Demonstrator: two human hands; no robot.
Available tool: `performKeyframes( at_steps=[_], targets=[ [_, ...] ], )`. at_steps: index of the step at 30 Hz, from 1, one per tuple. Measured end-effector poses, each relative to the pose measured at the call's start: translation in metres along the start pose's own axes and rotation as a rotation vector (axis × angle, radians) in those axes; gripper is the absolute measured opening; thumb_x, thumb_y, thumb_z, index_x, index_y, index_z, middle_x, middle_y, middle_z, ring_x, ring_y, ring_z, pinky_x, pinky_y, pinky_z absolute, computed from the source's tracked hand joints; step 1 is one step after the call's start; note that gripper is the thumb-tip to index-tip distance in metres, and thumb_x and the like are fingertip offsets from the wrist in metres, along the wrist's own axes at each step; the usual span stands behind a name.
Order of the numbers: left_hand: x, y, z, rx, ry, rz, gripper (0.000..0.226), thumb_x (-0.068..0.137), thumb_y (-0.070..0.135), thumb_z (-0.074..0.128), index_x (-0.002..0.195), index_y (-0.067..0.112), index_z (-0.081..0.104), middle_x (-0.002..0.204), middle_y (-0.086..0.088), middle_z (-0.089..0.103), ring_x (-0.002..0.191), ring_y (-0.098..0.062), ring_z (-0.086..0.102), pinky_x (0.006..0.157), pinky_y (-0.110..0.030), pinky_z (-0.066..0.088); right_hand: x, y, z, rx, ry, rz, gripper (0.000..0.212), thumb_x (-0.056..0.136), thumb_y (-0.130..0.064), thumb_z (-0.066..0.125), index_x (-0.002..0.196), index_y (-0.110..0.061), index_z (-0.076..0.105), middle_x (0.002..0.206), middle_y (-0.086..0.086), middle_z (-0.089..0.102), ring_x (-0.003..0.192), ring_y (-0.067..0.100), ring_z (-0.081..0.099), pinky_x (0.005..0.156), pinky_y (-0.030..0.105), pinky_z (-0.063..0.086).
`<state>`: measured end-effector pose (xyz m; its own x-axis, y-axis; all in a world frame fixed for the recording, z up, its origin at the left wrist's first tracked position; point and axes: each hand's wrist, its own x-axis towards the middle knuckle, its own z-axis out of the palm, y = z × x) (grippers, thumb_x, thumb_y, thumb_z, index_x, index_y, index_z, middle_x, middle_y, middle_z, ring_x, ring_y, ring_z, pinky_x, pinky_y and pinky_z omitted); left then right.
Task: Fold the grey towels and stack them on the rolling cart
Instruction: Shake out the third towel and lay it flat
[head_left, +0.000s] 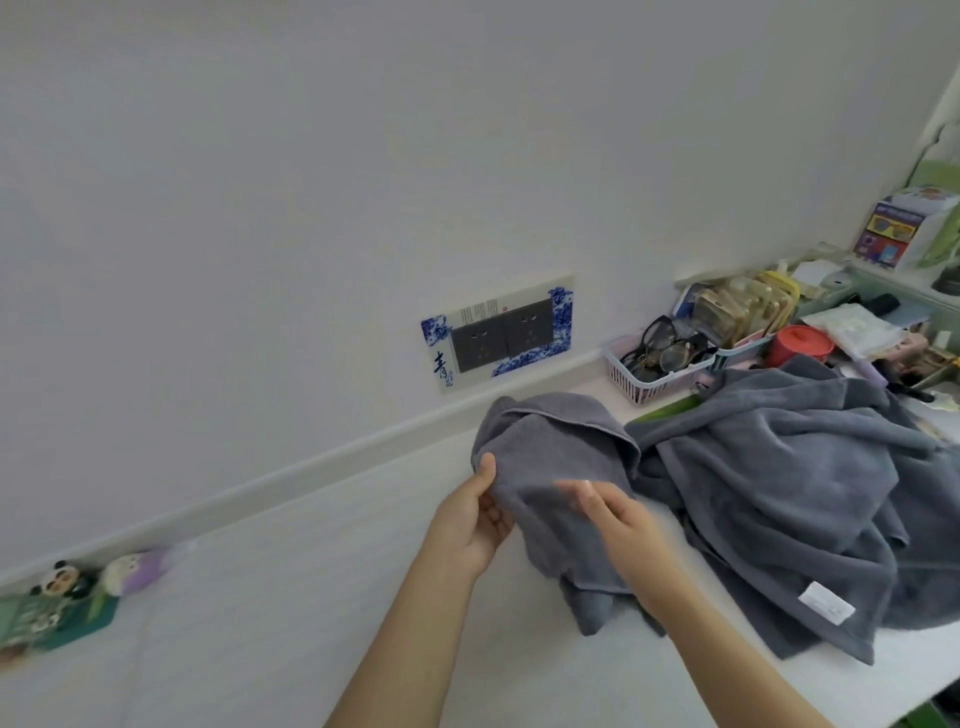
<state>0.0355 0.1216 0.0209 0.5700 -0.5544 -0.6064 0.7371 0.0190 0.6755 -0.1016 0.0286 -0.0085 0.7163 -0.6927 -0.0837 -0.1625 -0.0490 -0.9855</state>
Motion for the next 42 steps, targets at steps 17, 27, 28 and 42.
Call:
performKeyframes(
  at_steps=[17,27,28,42],
  targets=[
    [-0.087,0.069,-0.217,-0.119,0.266,0.172,0.034,0.089,0.037,0.06,0.103,0.007,0.069,0.098,-0.016,0.073,0.099,-0.033,0.063,0.08,-0.04,0.05,0.033,0.016,0.18,-0.305,-0.233,-0.036,0.05,0.096,-0.042,0.041,0.143,-0.026,0.036,0.147,-0.006,0.039,0.135,0.017,0.036,0.113,0.042,0.027],
    [-0.146,0.064,-0.327,-0.232,0.382,0.167,0.035,0.092,0.034,0.056,0.113,0.007,0.067,0.109,-0.014,0.07,0.104,-0.029,0.064,0.081,-0.039,0.05,0.017,-0.017,0.33,-0.716,-0.597,-0.215,0.054,0.094,-0.055,0.036,0.145,-0.042,0.024,0.149,-0.007,0.033,0.14,0.023,0.02,0.112,0.045,0.011],
    [-0.151,0.064,-0.335,-0.233,0.395,0.168,0.035,0.092,0.034,0.057,0.113,0.007,0.067,0.109,-0.014,0.07,0.105,-0.029,0.064,0.082,-0.039,0.05,0.013,-0.018,0.341,-0.765,-0.617,-0.25,0.054,0.092,-0.058,0.037,0.144,-0.043,0.027,0.147,-0.006,0.036,0.139,0.024,0.022,0.111,0.045,0.012],
    [-0.18,0.069,-0.404,-0.249,0.589,0.207,0.018,0.093,0.023,0.059,0.084,0.008,0.061,0.061,-0.002,0.052,0.056,-0.015,0.046,0.055,-0.024,0.043,-0.024,-0.044,0.371,-0.425,-0.726,-0.258,0.02,0.092,-0.027,0.057,0.074,-0.024,0.064,0.079,-0.01,0.065,0.08,0.008,0.058,0.073,0.022,0.041]
  ],
)
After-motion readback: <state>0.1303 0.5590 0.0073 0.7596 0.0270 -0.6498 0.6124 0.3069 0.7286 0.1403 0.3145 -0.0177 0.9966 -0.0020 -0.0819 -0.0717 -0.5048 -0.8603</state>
